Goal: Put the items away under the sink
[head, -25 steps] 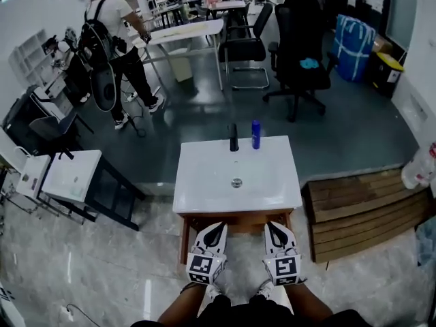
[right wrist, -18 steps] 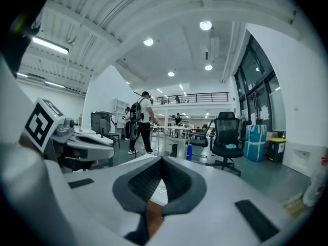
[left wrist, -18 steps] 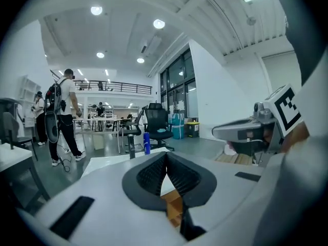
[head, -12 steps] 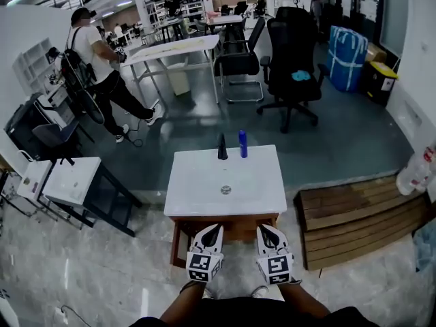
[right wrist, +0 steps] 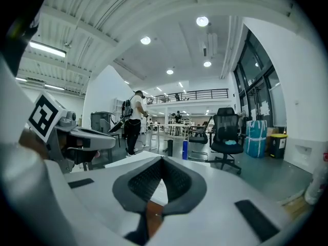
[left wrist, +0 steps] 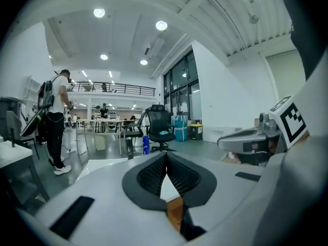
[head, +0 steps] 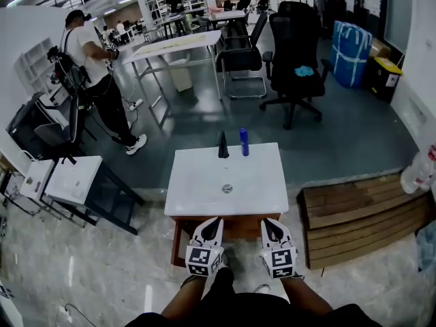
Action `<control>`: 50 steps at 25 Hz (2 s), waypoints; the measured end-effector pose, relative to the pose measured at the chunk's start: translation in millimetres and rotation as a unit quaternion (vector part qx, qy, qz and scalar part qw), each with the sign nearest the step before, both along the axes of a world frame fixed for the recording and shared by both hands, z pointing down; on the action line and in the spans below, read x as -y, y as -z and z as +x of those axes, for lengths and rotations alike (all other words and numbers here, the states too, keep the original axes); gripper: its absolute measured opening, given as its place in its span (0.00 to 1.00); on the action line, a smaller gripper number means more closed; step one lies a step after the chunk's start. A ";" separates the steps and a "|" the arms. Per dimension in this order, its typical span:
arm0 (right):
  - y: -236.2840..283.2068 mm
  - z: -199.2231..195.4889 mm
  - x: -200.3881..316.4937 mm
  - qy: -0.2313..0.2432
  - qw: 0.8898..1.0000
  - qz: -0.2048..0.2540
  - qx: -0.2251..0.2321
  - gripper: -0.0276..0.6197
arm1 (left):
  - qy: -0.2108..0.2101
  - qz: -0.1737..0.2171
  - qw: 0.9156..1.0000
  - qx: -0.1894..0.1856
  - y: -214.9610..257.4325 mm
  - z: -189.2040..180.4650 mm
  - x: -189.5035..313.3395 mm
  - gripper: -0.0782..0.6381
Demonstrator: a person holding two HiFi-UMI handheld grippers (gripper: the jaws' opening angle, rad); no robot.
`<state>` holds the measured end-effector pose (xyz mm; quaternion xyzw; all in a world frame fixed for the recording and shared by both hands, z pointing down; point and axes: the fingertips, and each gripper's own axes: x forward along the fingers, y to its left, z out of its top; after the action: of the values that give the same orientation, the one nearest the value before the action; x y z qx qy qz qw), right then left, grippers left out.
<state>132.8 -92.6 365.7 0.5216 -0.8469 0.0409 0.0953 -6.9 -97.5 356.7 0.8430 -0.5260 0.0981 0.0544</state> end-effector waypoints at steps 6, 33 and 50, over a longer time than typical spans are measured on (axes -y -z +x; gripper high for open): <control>-8.3 -18.6 49.5 -0.006 1.000 -0.003 -0.014 0.07 | -0.014 0.003 1.000 -0.006 -2.3 -11.7 48.9 0.14; -31.0 -58.6 290.4 -0.069 0.996 -0.026 -0.041 0.08 | -0.074 -0.015 0.997 -0.012 -27.7 -111.3 244.6 0.14; -104.6 -62.1 401.1 -0.089 0.989 -0.118 -0.018 0.49 | -0.066 -0.035 0.997 -0.006 -42.8 -137.9 272.2 0.14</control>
<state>70.7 -493.7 470.2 0.5809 -0.7841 0.1395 0.1679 -144.8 -369.7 399.5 0.8739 -0.4654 0.1146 0.0804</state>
